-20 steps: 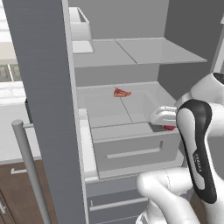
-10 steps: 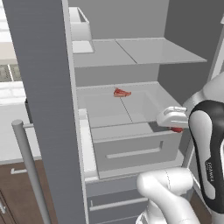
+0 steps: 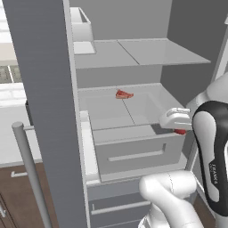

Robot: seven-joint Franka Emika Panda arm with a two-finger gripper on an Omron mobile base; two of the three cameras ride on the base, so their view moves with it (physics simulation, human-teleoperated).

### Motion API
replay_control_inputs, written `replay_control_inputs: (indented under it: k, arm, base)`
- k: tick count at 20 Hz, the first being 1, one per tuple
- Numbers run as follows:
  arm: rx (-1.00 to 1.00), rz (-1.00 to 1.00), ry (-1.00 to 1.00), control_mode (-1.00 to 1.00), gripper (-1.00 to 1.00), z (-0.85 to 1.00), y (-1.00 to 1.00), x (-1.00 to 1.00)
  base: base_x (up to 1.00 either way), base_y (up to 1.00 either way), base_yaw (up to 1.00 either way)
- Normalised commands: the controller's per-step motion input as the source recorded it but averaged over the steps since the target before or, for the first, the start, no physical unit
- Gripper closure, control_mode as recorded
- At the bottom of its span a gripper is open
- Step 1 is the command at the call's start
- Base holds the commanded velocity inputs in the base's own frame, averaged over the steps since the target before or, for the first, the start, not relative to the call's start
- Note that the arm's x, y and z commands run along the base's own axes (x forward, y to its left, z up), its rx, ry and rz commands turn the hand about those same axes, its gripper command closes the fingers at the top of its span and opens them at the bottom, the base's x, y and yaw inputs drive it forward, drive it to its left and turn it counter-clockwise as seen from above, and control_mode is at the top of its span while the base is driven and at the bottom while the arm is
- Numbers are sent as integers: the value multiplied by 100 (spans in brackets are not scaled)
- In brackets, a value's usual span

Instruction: Take the strawberry from the fridge and place it on top of the pancake, located on the dining counter.

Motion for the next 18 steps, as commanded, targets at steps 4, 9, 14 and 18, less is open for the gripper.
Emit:
replay_control_inputs:
  k: [4, 9, 14, 18]
  arm:
    - [0, 0, 0, -100, 100, -2, 0, -2]
    - [0, 0, 0, 100, 100, -3, 0, -1]
    - [0, 0, 0, 100, 100, 0, 0, 0]
    - [0, 0, 0, 100, 100, 0, 0, 0]
  base:
    - [0, 0, 0]
    - [-22, 0, 0]
    - [-87, 0, 0]
    - [-100, 0, 0]
